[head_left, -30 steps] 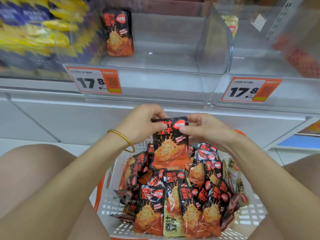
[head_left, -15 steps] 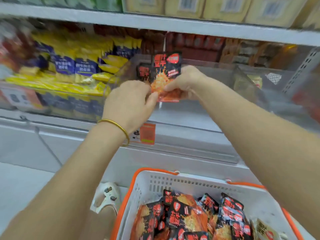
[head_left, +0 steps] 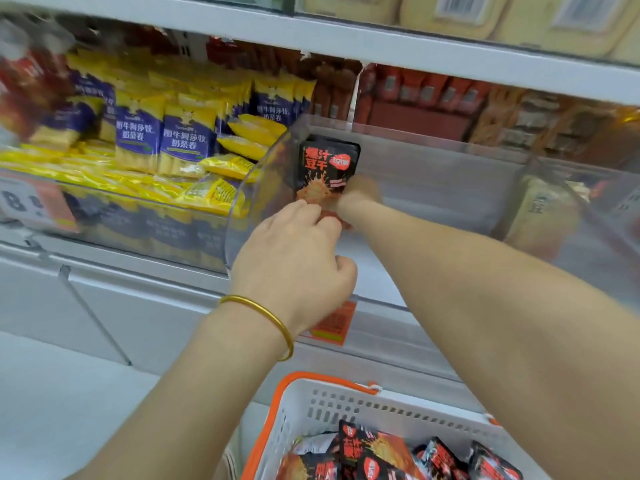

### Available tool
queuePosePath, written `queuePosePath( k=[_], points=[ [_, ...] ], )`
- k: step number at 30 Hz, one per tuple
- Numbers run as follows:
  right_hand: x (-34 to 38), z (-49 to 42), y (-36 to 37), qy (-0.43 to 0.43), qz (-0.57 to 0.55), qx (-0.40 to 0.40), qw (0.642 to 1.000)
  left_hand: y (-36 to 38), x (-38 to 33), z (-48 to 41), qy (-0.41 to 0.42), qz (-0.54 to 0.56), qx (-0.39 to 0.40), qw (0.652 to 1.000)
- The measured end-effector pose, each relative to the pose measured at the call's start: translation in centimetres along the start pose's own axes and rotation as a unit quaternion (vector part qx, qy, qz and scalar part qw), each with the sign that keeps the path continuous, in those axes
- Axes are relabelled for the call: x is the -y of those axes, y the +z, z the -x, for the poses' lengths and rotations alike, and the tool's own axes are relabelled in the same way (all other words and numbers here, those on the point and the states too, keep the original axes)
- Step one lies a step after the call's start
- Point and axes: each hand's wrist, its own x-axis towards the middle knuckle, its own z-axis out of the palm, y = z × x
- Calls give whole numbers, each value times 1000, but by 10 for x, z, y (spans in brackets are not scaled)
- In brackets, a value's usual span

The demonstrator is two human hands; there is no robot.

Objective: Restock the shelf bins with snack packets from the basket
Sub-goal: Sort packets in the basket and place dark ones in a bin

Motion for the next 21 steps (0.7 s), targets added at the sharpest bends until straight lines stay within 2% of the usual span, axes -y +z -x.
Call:
queuePosePath(
  k=[7,10,14,17,21],
  points=[
    [2,3,2,33,-73,21,997,-1,-2,1,-4,11,-15,1000],
    [2,5,-1,29,-28,30,999,-2,-2,1,-5,17,-22,1000],
    [4,21,-21,38,-60,80,994,0,0,1,-7,12,-37,999],
    [14,55,-51,1,-20,58,998,-2,0,4,10,20,-86,996],
    [0,134,-107,-91,-51,-1,995,-9,-16,25,80,43,-199,976]
  ],
)
